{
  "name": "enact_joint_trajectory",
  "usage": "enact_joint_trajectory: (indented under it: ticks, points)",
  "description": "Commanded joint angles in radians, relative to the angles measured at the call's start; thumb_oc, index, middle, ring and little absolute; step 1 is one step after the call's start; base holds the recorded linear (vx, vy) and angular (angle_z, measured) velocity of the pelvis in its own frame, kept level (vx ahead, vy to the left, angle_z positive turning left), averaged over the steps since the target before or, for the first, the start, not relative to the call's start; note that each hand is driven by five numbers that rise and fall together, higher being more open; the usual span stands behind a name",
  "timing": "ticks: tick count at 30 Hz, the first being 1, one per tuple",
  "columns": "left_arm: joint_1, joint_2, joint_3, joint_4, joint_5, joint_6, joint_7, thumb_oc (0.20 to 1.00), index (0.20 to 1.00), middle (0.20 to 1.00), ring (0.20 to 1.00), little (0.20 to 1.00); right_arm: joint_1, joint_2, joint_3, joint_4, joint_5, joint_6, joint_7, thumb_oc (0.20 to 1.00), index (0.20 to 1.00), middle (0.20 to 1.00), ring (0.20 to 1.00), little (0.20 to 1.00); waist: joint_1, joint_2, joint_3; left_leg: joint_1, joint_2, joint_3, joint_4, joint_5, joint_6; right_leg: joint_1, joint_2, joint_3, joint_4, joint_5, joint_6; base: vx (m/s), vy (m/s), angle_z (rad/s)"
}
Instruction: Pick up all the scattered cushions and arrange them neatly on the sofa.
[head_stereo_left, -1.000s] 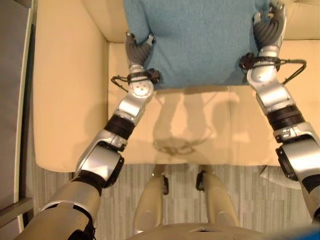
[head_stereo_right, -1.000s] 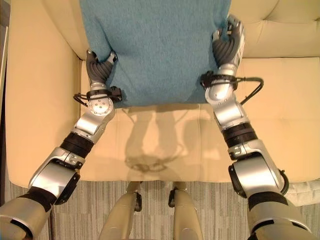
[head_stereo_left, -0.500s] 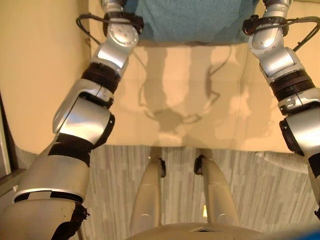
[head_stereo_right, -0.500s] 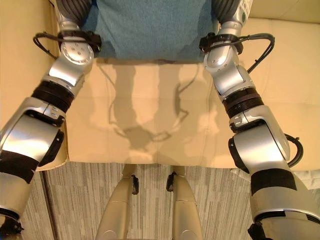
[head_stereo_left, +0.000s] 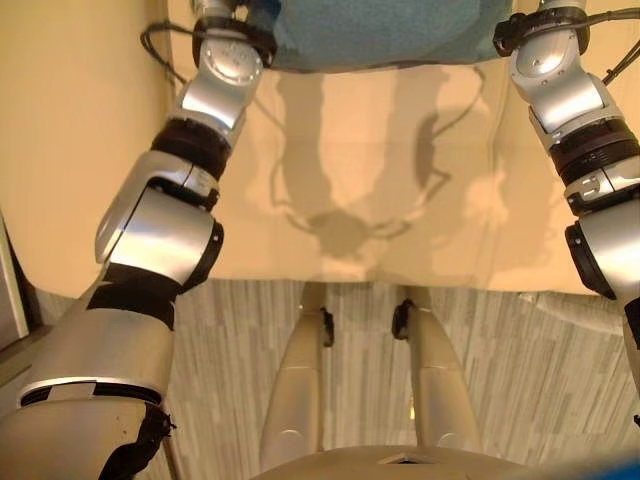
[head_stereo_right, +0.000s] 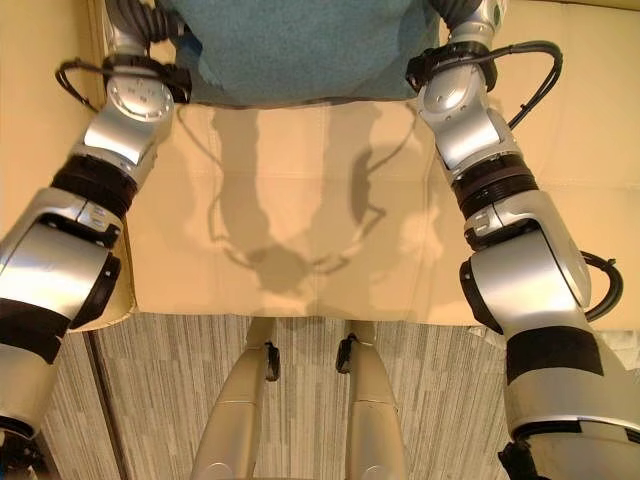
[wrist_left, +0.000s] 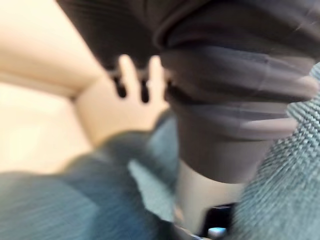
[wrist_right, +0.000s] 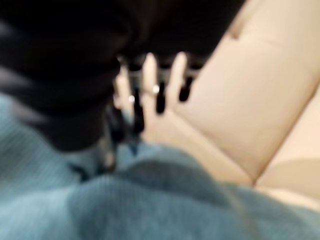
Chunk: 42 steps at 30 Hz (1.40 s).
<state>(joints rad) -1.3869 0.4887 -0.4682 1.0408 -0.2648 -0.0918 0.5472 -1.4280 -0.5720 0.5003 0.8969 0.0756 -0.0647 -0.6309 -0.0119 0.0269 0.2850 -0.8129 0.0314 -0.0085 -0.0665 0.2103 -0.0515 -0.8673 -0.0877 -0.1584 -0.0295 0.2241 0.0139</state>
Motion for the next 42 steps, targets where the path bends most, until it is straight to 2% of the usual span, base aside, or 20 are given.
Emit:
enact_joint_trajectory:
  ticks: [1, 5, 6, 8, 9, 10, 11, 13, 16, 19, 20, 23, 26, 28, 30, 34, 35, 37, 41, 42]
  points:
    - [0.054, -0.037, -0.002, 0.023, 0.015, -0.023, -0.003, 1.0, 1.0, 1.0, 1.0, 1.0, 0.086, 0.041, -0.018, 0.008, 0.0, -0.029, -0.006, 1.0, 1.0, 1.0, 1.0, 1.0, 0.006, -0.024, -0.141, 0.078, -0.02, -0.029, -0.021, -0.041, -0.074, 0.092, 0.002, -0.008, -0.041, -0.026, 0.159, 0.0, 0.0, 0.0]
    - [0.125, 0.045, 0.051, 0.029, 0.007, -0.02, -0.006, 1.0, 1.0, 1.0, 1.0, 1.0, 0.167, 0.003, -0.068, -0.019, 0.005, -0.029, 0.007, 1.0, 1.0, 1.0, 1.0, 1.0, 0.008, -0.023, -0.148, 0.112, -0.02, -0.016, -0.021, -0.05, -0.078, 0.132, 0.0, -0.017, -0.041, -0.031, 0.157, 0.0, 0.005, -0.03]
    - [0.154, 0.102, 0.082, 0.042, 0.003, -0.023, -0.009, 1.0, 1.0, 1.0, 1.0, 1.0, 0.202, -0.032, -0.09, -0.009, 0.01, -0.028, 0.015, 1.0, 1.0, 1.0, 1.0, 1.0, 0.01, -0.023, -0.153, 0.128, -0.019, -0.013, -0.021, -0.053, -0.08, 0.15, -0.001, -0.025, -0.042, -0.034, 0.157, 0.0, 0.002, -0.05]
    - [0.177, 0.128, 0.094, 0.043, 0.002, -0.023, -0.012, 1.0, 1.0, 1.0, 1.0, 1.0, 0.227, -0.051, -0.103, -0.011, 0.011, -0.029, 0.019, 1.0, 1.0, 1.0, 1.0, 1.0, 0.01, -0.022, -0.154, 0.135, -0.019, -0.011, -0.021, -0.054, -0.081, 0.16, -0.003, -0.027, -0.043, -0.035, 0.157, 0.0, 0.0, 0.0]
    - [0.226, 0.2, 0.118, 0.051, 0.016, -0.025, -0.023, 1.0, 1.0, 1.0, 1.0, 1.0, 0.286, -0.111, -0.126, -0.003, 0.005, -0.027, 0.034, 1.0, 1.0, 1.0, 1.0, 1.0, 0.01, -0.023, -0.158, 0.151, -0.018, -0.007, -0.021, -0.059, -0.082, 0.179, -0.005, -0.033, -0.043, -0.037, 0.157, 0.0, 0.0, 0.0]
    - [0.227, 0.2, 0.118, 0.051, 0.016, -0.025, -0.023, 1.0, 1.0, 1.0, 1.0, 1.0, 0.288, -0.111, -0.126, -0.004, 0.005, -0.027, 0.035, 1.0, 1.0, 1.0, 1.0, 1.0, 0.01, -0.023, -0.158, 0.153, -0.018, -0.007, -0.021, -0.059, -0.082, 0.18, -0.005, -0.033, -0.043, -0.037, 0.157, 0.0, 0.0, 0.0]
    - [0.304, 0.26, 0.162, 0.043, 0.016, -0.031, -0.04, 1.0, 1.0, 1.0, 1.0, 1.0, 0.368, -0.171, -0.16, -0.004, -0.005, -0.025, 0.053, 1.0, 1.0, 1.0, 1.0, 1.0, 0.011, -0.022, -0.162, 0.171, -0.017, -0.006, -0.021, -0.064, -0.081, 0.198, -0.006, -0.039, -0.042, -0.04, 0.155, 0.0, 0.0, 0.0]
    - [0.36, 0.287, 0.193, 0.029, 0.017, -0.036, -0.047, 1.0, 1.0, 1.0, 1.0, 1.0, 0.419, -0.209, -0.184, -0.009, -0.011, -0.025, 0.064, 1.0, 1.0, 1.0, 1.0, 1.0, 0.012, -0.023, -0.164, 0.183, -0.016, -0.004, -0.021, -0.065, -0.082, 0.215, -0.007, -0.043, -0.042, -0.043, 0.155, 0.0, 0.0, 0.0]
    - [0.608, 0.309, 0.306, -0.113, 0.033, -0.054, -0.079, 1.0, 1.0, 1.0, 1.0, 1.0, 0.636, -0.263, -0.267, -0.059, -0.043, -0.017, 0.115, 1.0, 1.0, 1.0, 1.0, 1.0, 0.017, -0.024, -0.162, 0.252, -0.013, -0.002, -0.021, -0.08, -0.08, 0.292, -0.007, -0.053, -0.042, -0.058, 0.15, 0.03, -0.015, 0.03]
    - [0.978, 0.256, 0.411, -0.303, 0.084, -0.07, -0.146, 1.0, 1.0, 1.0, 1.0, 1.0, 0.95, -0.238, -0.375, -0.146, -0.069, -0.021, 0.198, 1.0, 1.0, 1.0, 1.0, 1.0, 0.022, -0.033, -0.154, 0.38, -0.004, 0.008, -0.021, -0.102, -0.076, 0.423, -0.008, -0.06, -0.043, -0.084, 0.141, 0.07, -0.037, 0.05]
    - [1.133, 0.192, 0.437, -0.335, 0.108, -0.065, -0.187, 1.0, 1.0, 1.0, 1.0, 1.0, 1.081, -0.204, -0.418, -0.167, -0.084, -0.022, 0.237, 1.0, 1.0, 1.0, 1.0, 1.0, 0.018, -0.035, -0.145, 0.453, 0.002, 0.017, -0.021, -0.108, -0.075, 0.498, -0.006, -0.063, -0.042, -0.096, 0.139, 0.05, -0.036, 0.05]
    - [1.177, 0.16, 0.437, -0.312, 0.12, -0.059, -0.213, 1.0, 1.0, 1.0, 1.0, 1.0, 1.128, -0.183, -0.434, -0.16, -0.081, -0.022, 0.26, 1.0, 1.0, 1.0, 1.0, 1.0, 0.016, -0.038, -0.142, 0.483, 0.001, 0.019, -0.021, -0.111, -0.07, 0.532, -0.003, -0.061, -0.043, -0.107, 0.138, 0.02, -0.031, -0.01]
    - [1.403, 0.022, 0.431, -0.237, 0.201, -0.029, -0.336, 1.0, 1.0, 1.0, 1.0, 1.0, 1.321, -0.072, -0.467, -0.132, -0.129, -0.023, 0.359, 1.0, 1.0, 1.0, 1.0, 1.0, 0.01, -0.042, -0.135, 0.648, 0.014, 0.034, -0.021, -0.132, -0.051, 0.695, 0.011, -0.057, -0.045, -0.151, 0.126, 0.05, -0.062, 0.08]
    - [1.452, -0.029, 0.408, -0.179, 0.234, -0.018, -0.369, 1.0, 1.0, 1.0, 1.0, 1.0, 1.346, -0.021, -0.453, -0.076, -0.149, -0.022, 0.383, 1.0, 1.0, 1.0, 1.0, 1.0, 0.013, -0.047, -0.146, 0.689, 0.008, 0.037, -0.008, -0.141, -0.038, 0.738, 0.012, -0.047, -0.051, -0.153, 0.125, 0.02, -0.01, 0.14]
    - [1.478, -0.09, 0.401, -0.101, 0.249, -0.004, -0.39, 1.0, 1.0, 1.0, 1.0, 1.0, 1.352, 0.02, -0.439, -0.005, -0.154, -0.016, 0.398, 1.0, 1.0, 1.0, 1.0, 1.0, 0.022, -0.058, -0.146, 0.704, -0.003, 0.013, 0.076, -0.19, -0.027, 0.769, 0.01, -0.022, -0.057, -0.149, 0.122, -0.08, 0.011, -0.03]
    - [1.473, -0.152, 0.38, 0.009, 0.276, 0.003, -0.414, 1.0, 1.0, 1.0, 1.0, 1.0, 1.355, 0.069, -0.414, 0.081, -0.163, -0.011, 0.425, 1.0, 1.0, 1.0, 1.0, 1.0, 0.022, -0.068, -0.155, 0.755, -0.014, -0.013, 0.156, -0.243, -0.03, 0.788, -0.006, -0.001, -0.058, -0.141, 0.12, -0.12, 0.092, -0.15]
    - [1.476, -0.184, 0.358, 0.045, 0.295, 0.002, -0.422, 1.0, 1.0, 1.0, 1.0, 1.0, 1.354, 0.097, -0.391, 0.148, -0.177, -0.001, 0.443, 1.0, 1.0, 1.0, 1.0, 1.0, 0.018, -0.061, -0.175, 0.801, -0.012, -0.062, 0.167, -0.25, -0.032, 0.777, -0.007, 0.01, -0.053, -0.132, 0.121, -0.21, 0.219, -0.27]
    - [1.472, -0.195, 0.337, 0.049, 0.305, -0.002, -0.423, 1.0, 1.0, 1.0, 1.0, 1.0, 1.353, 0.116, -0.38, 0.206, -0.183, 0.009, 0.449, 1.0, 1.0, 1.0, 1.0, 1.0, 0.017, -0.049, -0.18, 0.831, -0.013, -0.104, 0.148, -0.253, -0.032, 0.77, -0.006, 0.022, -0.038, -0.125, 0.127, -0.19, 0.189, -0.48]
    - [1.452, -0.203, 0.305, 0.057, 0.318, -0.003, -0.422, 1.0, 1.0, 1.0, 1.0, 1.0, 1.358, 0.148, -0.4, 0.262, -0.166, 0.021, 0.447, 1.0, 1.0, 1.0, 1.0, 1.0, 0.012, -0.051, -0.18, 0.868, -0.04, -0.114, 0.098, -0.297, -0.009, 0.744, -0.025, 0.045, 0.01, -0.107, 0.143, -0.18, 0.184, -0.32]
    - [1.433, -0.205, 0.287, 0.059, 0.333, -0.001, -0.414, 1.0, 1.0, 1.0, 1.0, 1.0, 1.349, 0.163, -0.402, 0.285, -0.165, 0.033, 0.439, 1.0, 1.0, 1.0, 1.0, 1.0, 0.005, -0.058, -0.17, 0.877, -0.064, -0.1, 0.077, -0.317, 0.011, 0.707, -0.057, 0.054, 0.024, -0.063, 0.175, -0.27, 0.25, -0.27]
